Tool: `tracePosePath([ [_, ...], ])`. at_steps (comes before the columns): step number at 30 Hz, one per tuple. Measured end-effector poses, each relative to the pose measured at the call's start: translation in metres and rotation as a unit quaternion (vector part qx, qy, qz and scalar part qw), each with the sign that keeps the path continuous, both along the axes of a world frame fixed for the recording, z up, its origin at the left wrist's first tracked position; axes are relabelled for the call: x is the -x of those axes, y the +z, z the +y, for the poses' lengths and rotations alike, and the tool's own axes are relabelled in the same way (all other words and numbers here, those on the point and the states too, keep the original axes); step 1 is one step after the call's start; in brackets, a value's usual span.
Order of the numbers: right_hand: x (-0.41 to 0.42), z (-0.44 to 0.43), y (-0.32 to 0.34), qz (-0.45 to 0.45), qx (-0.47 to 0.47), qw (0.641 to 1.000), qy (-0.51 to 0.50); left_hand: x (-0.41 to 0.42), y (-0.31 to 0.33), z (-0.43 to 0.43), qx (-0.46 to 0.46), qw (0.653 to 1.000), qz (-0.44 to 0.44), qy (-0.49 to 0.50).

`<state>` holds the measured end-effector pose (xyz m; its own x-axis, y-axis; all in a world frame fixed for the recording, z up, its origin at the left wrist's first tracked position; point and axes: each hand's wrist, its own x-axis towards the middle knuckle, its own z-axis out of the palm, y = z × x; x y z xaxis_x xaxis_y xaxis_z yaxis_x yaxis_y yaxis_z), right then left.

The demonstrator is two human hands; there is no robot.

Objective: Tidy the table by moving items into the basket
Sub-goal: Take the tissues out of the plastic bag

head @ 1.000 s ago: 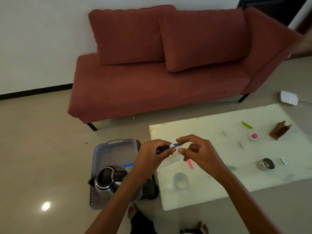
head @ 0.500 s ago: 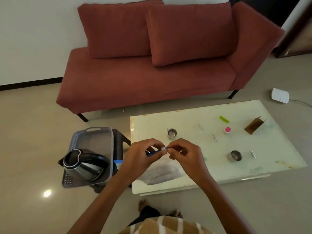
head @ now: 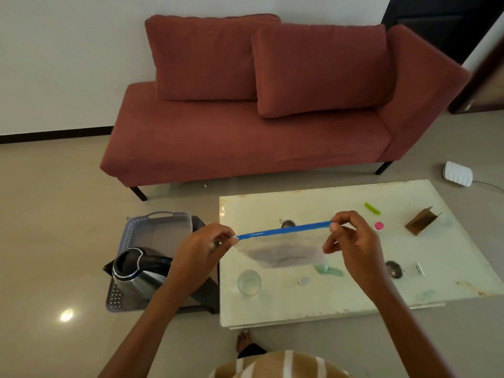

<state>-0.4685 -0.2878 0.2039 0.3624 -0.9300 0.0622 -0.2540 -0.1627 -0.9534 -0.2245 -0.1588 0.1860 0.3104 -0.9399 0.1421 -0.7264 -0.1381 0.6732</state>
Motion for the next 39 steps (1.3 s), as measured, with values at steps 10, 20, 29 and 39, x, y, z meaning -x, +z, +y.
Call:
tracePosePath([
  [10, -0.006, -0.024, 0.014, 0.188, -0.06, 0.953, 0.229, 0.002, 0.01, -0.042, 0.091, 0.986, 0.136, -0.017],
  [20, -0.045, -0.058, 0.014, 0.187, -0.06, 0.946, 0.257, 0.028, 0.008, -0.088, 0.067, 0.983, 0.17, -0.018],
  [29, -0.036, -0.08, 0.009, 0.209, -0.08, 0.929, 0.294, 0.036, 0.001, -0.105, 0.056, 0.981, 0.186, -0.012],
  [39, -0.035, -0.086, 0.009, 0.164, -0.243, 0.908, 0.299, 0.04, 0.0, -0.108, 0.048, 0.973, 0.228, 0.01],
])
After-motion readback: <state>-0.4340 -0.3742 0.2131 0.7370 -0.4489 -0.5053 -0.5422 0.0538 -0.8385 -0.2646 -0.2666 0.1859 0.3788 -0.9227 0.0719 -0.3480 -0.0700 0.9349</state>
